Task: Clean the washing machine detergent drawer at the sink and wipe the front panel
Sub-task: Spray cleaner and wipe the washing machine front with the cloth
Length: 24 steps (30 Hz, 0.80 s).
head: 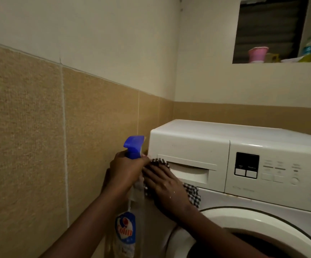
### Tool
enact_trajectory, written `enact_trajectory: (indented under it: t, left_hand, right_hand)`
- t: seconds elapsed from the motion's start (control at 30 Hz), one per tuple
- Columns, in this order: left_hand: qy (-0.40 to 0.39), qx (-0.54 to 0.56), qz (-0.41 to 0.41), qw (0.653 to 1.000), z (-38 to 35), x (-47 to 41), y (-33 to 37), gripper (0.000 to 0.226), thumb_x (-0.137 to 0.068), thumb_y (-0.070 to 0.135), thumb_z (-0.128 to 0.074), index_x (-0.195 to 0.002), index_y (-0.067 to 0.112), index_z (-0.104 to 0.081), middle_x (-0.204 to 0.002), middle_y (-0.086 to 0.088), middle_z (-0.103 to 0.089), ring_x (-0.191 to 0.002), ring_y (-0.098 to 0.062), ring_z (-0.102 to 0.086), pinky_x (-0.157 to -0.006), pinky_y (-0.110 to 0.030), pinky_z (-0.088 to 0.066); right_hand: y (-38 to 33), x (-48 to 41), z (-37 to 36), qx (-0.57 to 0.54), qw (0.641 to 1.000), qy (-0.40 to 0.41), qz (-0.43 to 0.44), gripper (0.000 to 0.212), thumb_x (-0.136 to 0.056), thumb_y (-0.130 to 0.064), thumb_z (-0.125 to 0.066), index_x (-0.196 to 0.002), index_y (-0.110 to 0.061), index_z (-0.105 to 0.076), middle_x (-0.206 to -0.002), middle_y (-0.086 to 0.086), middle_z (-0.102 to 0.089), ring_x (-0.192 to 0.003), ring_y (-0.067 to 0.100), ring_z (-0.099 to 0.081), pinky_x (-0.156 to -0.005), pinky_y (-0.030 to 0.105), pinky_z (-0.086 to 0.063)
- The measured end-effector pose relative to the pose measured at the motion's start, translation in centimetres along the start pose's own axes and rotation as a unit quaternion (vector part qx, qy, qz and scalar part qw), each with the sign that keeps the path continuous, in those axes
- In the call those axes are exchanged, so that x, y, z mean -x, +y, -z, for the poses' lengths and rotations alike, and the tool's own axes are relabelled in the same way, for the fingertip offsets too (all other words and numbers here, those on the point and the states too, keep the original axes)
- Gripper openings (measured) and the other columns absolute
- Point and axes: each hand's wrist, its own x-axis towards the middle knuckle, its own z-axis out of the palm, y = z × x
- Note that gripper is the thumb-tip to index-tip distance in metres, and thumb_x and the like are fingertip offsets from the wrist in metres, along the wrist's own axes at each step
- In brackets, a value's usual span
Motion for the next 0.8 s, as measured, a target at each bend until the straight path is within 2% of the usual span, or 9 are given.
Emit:
enact_trajectory:
  t: [0.1,0.2,0.27,0.33,0.43,0.57,0.63,0.73,0.8]
  left_hand:
    - [-0.009,-0.009,-0.005,1.0,-0.2,0.1,0.2,0.019,-0.076,0.03,-0.076,-0.082,0.024,-0.06,-0.084,-0.005,-0.07,-0.081,-0.027,-0.068,-0.088,-0.051,-0.055]
    - [-0.024,-0.009,-0.006,1.0,-0.5,0.2,-0.1,0.018,-0.076,0.027,-0.078,-0.083,0.021,-0.063,-0.084,-0.008,-0.072,-0.076,-0.032,-0.069,-0.083,-0.051,-0.058]
    - [-0.035,-0.007,-0.001,0.999,-0.7,0.2,-0.2,0.019,-0.078,0.025,-0.077,-0.086,0.018,-0.062,-0.087,-0.011,-0.071,-0.072,-0.031,-0.068,-0.076,-0.043,-0.059]
    - [-0.048,-0.008,0.001,0.999,-0.9,0.3,-0.4,0.021,-0.08,0.022,-0.076,-0.092,0.014,-0.06,-0.09,-0.014,-0.069,-0.071,-0.029,-0.066,-0.069,-0.037,-0.055]
    - [-0.062,-0.01,-0.002,0.998,-1.2,0.2,-0.6,0.029,-0.081,0.022,-0.075,-0.103,0.009,-0.061,-0.094,-0.015,-0.068,-0.079,-0.032,-0.066,-0.073,-0.039,-0.054]
    - [-0.069,-0.011,-0.004,0.998,-1.6,0.6,-0.7,0.034,-0.081,0.021,-0.075,-0.108,0.007,-0.059,-0.091,-0.013,-0.065,-0.075,-0.027,-0.065,-0.063,-0.031,-0.052]
    - [-0.072,-0.009,-0.001,0.997,-1.8,0.8,-0.7,0.033,-0.081,0.02,-0.075,-0.106,0.008,-0.058,-0.087,-0.009,-0.063,-0.071,-0.023,-0.062,-0.066,-0.034,-0.053]
    - [-0.087,0.003,0.005,0.996,-2.1,1.1,-0.8,0.037,-0.08,0.02,-0.077,-0.108,0.01,-0.057,-0.092,-0.009,-0.063,-0.078,-0.027,-0.064,-0.077,-0.044,-0.057]
    - [-0.096,0.01,0.008,0.995,-2.4,1.5,-0.9,0.041,-0.079,0.02,-0.078,-0.111,0.011,-0.055,-0.095,-0.008,-0.062,-0.081,-0.026,-0.063,-0.076,-0.043,-0.057]
  right_hand:
    - [0.9,2.3,0.3,0.028,1.0,-0.006,0.003,0.052,-0.085,-0.027,-0.043,-0.136,-0.022,-0.053,-0.149,-0.002,-0.045,-0.142,0.017,-0.033,-0.117,0.038,-0.017]
    - [2.0,3.6,1.5,0.018,1.0,0.014,-0.006,0.051,-0.084,-0.021,-0.047,-0.133,-0.023,-0.056,-0.148,-0.004,-0.046,-0.141,0.017,-0.036,-0.116,0.038,-0.022]
    - [2.5,5.6,2.0,0.013,1.0,0.023,-0.017,0.051,-0.083,-0.019,-0.05,-0.134,-0.023,-0.056,-0.148,-0.003,-0.045,-0.141,0.017,-0.036,-0.114,0.039,-0.024]
    - [3.3,8.1,2.5,0.012,0.999,0.035,-0.023,0.051,-0.079,-0.021,-0.061,-0.13,-0.023,-0.06,-0.146,-0.004,-0.048,-0.139,0.017,-0.039,-0.113,0.039,-0.027]
    - [5.1,11.0,4.0,0.006,0.998,0.041,-0.046,0.053,-0.072,-0.028,-0.072,-0.125,-0.025,-0.064,-0.139,-0.006,-0.055,-0.133,0.014,-0.047,-0.112,0.035,-0.029]
    - [6.7,12.8,6.0,0.022,0.994,0.073,-0.076,0.045,-0.077,-0.022,-0.065,-0.122,-0.022,-0.066,-0.134,-0.005,-0.059,-0.129,0.015,-0.051,-0.106,0.036,-0.037]
    - [7.3,13.3,6.5,0.031,0.992,0.092,-0.084,0.052,-0.07,-0.017,-0.072,-0.122,-0.02,-0.066,-0.134,-0.004,-0.06,-0.13,0.015,-0.049,-0.105,0.037,-0.038]
    - [8.1,13.1,7.8,0.036,0.987,0.105,-0.114,0.072,-0.052,-0.008,-0.084,-0.121,-0.017,-0.067,-0.131,0.0,-0.061,-0.128,0.017,-0.047,-0.106,0.036,-0.034]
    - [9.0,11.8,8.8,0.041,0.985,0.118,-0.118,0.074,-0.051,-0.004,-0.085,-0.122,-0.014,-0.066,-0.132,0.003,-0.061,-0.129,0.018,-0.046,-0.109,0.035,-0.03]
